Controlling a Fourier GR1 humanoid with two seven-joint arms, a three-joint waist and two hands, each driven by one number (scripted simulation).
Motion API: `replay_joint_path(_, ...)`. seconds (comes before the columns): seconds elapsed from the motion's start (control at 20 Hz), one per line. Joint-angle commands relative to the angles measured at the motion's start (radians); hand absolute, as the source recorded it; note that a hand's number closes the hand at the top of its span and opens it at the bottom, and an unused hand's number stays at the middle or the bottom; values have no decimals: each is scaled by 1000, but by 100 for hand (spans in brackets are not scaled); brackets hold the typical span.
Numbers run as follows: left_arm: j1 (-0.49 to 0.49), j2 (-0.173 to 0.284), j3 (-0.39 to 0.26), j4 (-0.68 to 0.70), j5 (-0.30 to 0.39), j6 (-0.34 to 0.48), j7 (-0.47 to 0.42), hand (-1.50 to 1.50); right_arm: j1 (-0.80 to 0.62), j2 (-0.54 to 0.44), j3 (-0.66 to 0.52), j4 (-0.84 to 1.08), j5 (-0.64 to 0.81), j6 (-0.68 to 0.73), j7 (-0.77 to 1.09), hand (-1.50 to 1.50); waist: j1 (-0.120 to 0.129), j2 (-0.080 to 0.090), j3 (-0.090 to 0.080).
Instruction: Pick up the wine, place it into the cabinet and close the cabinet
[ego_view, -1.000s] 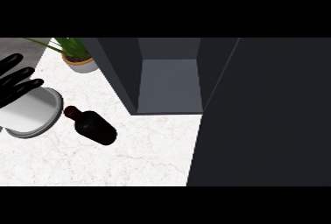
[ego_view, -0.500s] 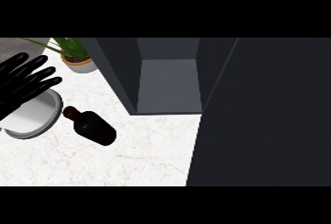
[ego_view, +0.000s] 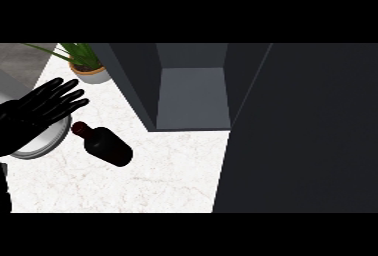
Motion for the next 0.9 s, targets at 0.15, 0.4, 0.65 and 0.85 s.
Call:
replay_joint_path(0.15,19,-78,38,96,-208,-101,-113,-150,23,-62,14,-190,121,-25,80,-150,1,0,0)
replay_joint_path(0.4,-14,-96,108,237,-360,-174,-244,-150,-24,-65,35,-172,135,-61,99,-150,-5,2,-1)
replay_joint_path(0.65,-61,-117,117,351,-513,-197,-352,-150,-70,-58,73,-115,174,-98,84,-150,-9,4,-2)
replay_joint_path(0.85,-9,-120,112,377,-623,-218,-445,-150,-32,-116,57,-182,135,-98,88,-150,-8,2,-1)
